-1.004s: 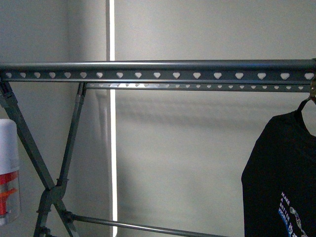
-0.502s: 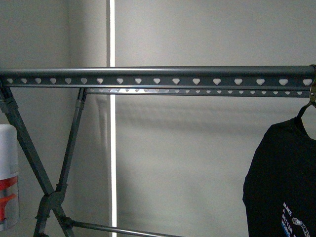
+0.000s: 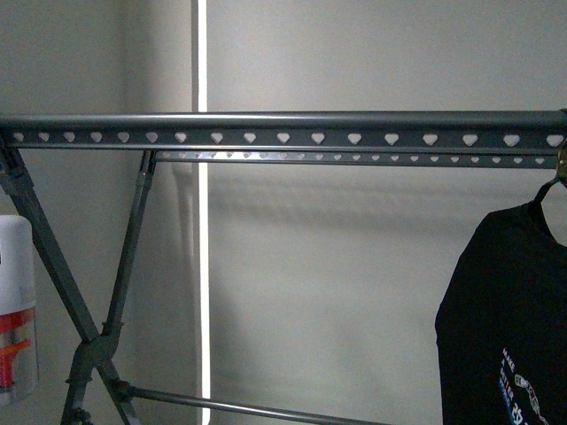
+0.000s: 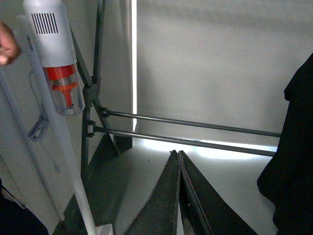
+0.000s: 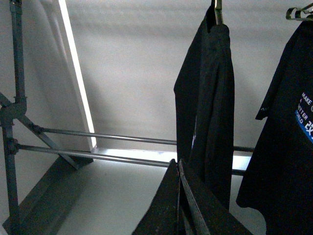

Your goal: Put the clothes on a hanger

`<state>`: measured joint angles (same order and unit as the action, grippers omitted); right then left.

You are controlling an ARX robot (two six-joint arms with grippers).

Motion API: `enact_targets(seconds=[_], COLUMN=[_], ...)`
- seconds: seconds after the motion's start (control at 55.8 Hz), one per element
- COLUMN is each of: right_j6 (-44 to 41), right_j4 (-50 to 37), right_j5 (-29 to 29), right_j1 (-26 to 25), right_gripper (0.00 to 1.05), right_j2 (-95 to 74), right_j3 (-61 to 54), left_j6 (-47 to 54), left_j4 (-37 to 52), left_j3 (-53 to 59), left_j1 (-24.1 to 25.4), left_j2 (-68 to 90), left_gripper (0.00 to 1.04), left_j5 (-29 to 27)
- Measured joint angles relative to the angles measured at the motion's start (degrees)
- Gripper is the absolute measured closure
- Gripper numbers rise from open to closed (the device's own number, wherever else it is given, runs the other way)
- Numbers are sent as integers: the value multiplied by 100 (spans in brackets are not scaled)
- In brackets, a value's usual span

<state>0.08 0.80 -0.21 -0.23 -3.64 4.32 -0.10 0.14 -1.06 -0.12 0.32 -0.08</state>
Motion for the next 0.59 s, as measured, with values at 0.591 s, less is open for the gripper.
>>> enact_targets(seconds=[0.591], right_j6=[-9], right_j4=[-59], right_j5=[-2], right_j1=[0], right_gripper=[86], right_j2=[339], right_j3=[-396], left_j6=[-2], left_j4=[-2], left_j3=[0], left_j1=[0], left_j2=[-7], left_gripper=[99], left_j5=[0])
